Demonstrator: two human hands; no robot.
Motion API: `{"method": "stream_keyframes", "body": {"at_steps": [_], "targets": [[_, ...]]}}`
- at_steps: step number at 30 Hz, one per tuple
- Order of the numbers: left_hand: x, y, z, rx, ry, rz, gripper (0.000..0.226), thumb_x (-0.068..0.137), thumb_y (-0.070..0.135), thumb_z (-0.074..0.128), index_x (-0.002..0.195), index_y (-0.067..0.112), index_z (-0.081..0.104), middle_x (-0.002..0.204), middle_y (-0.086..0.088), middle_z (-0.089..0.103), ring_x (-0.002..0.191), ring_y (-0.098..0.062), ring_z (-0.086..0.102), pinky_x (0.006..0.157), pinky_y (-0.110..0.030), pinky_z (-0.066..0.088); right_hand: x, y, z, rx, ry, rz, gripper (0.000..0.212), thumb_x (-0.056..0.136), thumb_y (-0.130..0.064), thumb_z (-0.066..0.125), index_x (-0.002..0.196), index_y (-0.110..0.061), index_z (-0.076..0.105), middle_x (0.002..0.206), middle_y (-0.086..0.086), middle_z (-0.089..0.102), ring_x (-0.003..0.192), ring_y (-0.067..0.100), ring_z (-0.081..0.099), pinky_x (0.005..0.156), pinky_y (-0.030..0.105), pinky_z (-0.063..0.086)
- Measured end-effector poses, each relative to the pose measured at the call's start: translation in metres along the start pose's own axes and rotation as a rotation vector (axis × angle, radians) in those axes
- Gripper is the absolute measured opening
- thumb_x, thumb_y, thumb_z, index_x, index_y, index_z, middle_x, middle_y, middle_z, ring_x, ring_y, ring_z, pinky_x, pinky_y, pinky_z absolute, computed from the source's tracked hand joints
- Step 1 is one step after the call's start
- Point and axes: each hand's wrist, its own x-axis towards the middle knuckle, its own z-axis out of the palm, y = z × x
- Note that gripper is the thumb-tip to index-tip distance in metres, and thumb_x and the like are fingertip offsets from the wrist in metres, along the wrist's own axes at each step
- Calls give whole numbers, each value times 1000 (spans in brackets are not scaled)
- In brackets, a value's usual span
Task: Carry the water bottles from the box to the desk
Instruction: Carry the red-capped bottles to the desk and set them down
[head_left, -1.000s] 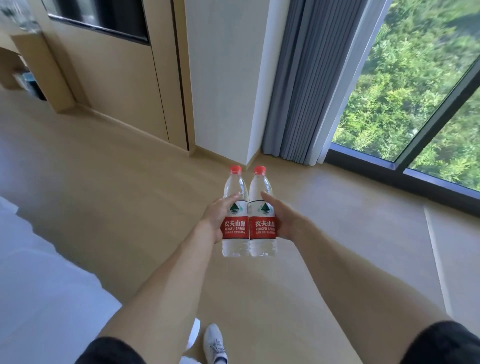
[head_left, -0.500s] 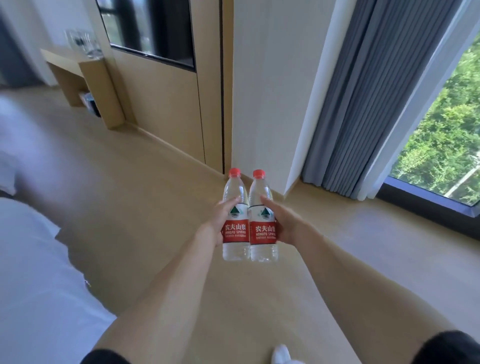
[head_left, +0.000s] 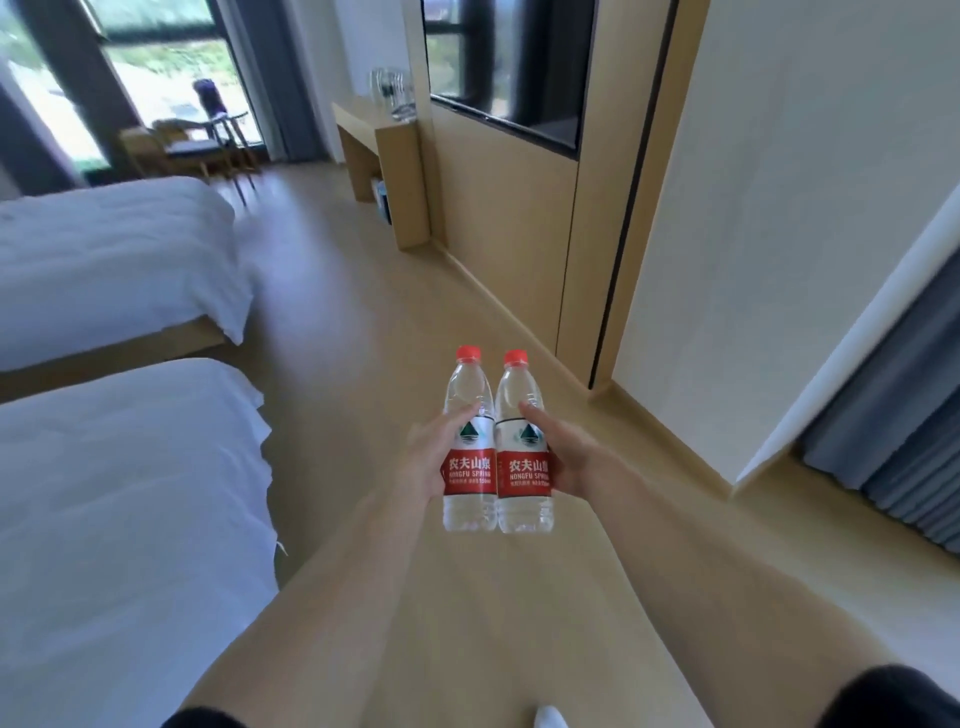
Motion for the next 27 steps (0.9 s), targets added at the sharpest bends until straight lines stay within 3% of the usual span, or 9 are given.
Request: {"method": "stream_keyframes", "body": {"at_steps": [5, 10, 13, 17, 19, 22, 27], "targets": [[48, 43, -2, -26, 124, 63, 56, 79, 30, 85, 124, 9, 59, 107, -22, 74, 92, -44, 73, 83, -64, 56, 65, -55, 10, -50, -121, 18, 55, 92, -44, 67, 129, -4, 59, 116, 20, 72, 107, 36, 70, 87, 46, 59], [85, 75, -18, -61, 223, 101, 62, 68, 37, 89, 116, 13, 59, 91, -16, 77, 78, -37, 76, 67, -50, 60, 124, -89, 34, -67, -255, 45, 52, 96, -45, 62, 132, -7, 59, 123, 19, 70, 105, 33, 69, 98, 48, 54], [113, 97, -35, -96, 271, 119, 56, 71, 33, 89, 114, 12, 59, 82, -12, 77, 69, -32, 76, 59, -42, 59, 162, -106, 51, -102, -302, 51, 54, 96, -45, 61, 134, -7, 57, 126, 20, 68, 110, 35, 66, 102, 49, 51], [162, 130, -63, -100, 290, 125, 57, 75, 35, 87, 117, 11, 57, 90, -16, 77, 71, -33, 76, 63, -44, 60, 222, -131, 78, -133, -308, 23, 57, 95, -42, 64, 136, -4, 54, 128, 23, 66, 119, 41, 63, 103, 52, 50], [190, 150, -79, -95, 263, 118, 59, 77, 34, 86, 123, 11, 55, 101, -19, 75, 82, -37, 76, 72, -51, 62, 254, -146, 94, -150, -308, 22, 58, 94, -43, 64, 136, -4, 54, 127, 22, 66, 121, 41, 61, 104, 52, 49], [234, 187, -105, -100, 213, 103, 64, 79, 33, 83, 131, 10, 53, 115, -23, 71, 103, -44, 71, 90, -62, 55, 301, -172, 119, -155, -300, 11, 57, 94, -43, 65, 135, -5, 55, 125, 21, 68, 111, 37, 66, 97, 49, 54], [300, 249, -149, -71, 197, 91, 58, 83, 30, 81, 129, 10, 52, 115, -23, 71, 104, -43, 71, 92, -63, 53, 368, -217, 161, -162, -274, -2, 54, 94, -42, 64, 133, -4, 56, 117, 19, 71, 95, 31, 72, 81, 42, 60]]}}
